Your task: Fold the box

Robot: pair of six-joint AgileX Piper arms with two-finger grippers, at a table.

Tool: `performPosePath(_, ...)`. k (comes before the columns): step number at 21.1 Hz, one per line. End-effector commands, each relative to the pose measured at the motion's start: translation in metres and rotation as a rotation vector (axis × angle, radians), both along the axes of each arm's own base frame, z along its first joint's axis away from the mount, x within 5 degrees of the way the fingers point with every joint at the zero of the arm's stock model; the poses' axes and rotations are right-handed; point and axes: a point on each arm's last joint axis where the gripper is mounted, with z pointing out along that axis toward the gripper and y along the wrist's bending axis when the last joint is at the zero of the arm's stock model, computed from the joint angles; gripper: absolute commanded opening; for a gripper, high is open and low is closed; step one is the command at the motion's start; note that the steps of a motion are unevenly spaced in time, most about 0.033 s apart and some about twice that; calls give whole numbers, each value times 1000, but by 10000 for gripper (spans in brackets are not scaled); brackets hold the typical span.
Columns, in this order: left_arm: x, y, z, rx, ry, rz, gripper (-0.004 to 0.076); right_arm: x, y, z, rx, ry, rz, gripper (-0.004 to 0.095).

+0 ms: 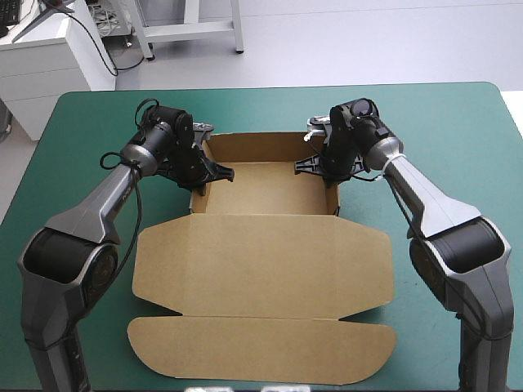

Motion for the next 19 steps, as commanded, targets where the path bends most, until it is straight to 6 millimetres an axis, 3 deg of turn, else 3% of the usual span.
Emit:
performPosePath(1,-8,-5,19,-50,-2,-17,-8,-10,7,26,86,-29,39,-17)
performPosePath(6,-5,-6,13,-47,6,-19,-8,-9,8,24,89,-20,27,-6)
performPosePath(9,-4,-6,13,-39,-7,-74,0,-8,7,23,78,-24,6,152)
performPosePath(10,-4,-6,13,-38,-7,-76,31,-7,5,24,58,-36,9,288)
performPosePath(11,-4,-6,13,-38,-7,-76,59,-7,4,24,51,-39,9,345)
performPosePath(13,-3,-7,13,-33,-30,-129,201,-6,2,27,25,-59,13,456)
performPosePath(17,-2,-7,14,-30,-55,-169,448,-5,-1,27,-5,-72,14,481)
performPosePath(19,-3,-7,15,-28,-52,-174,465,-5,-1,29,-4,-75,14,480)
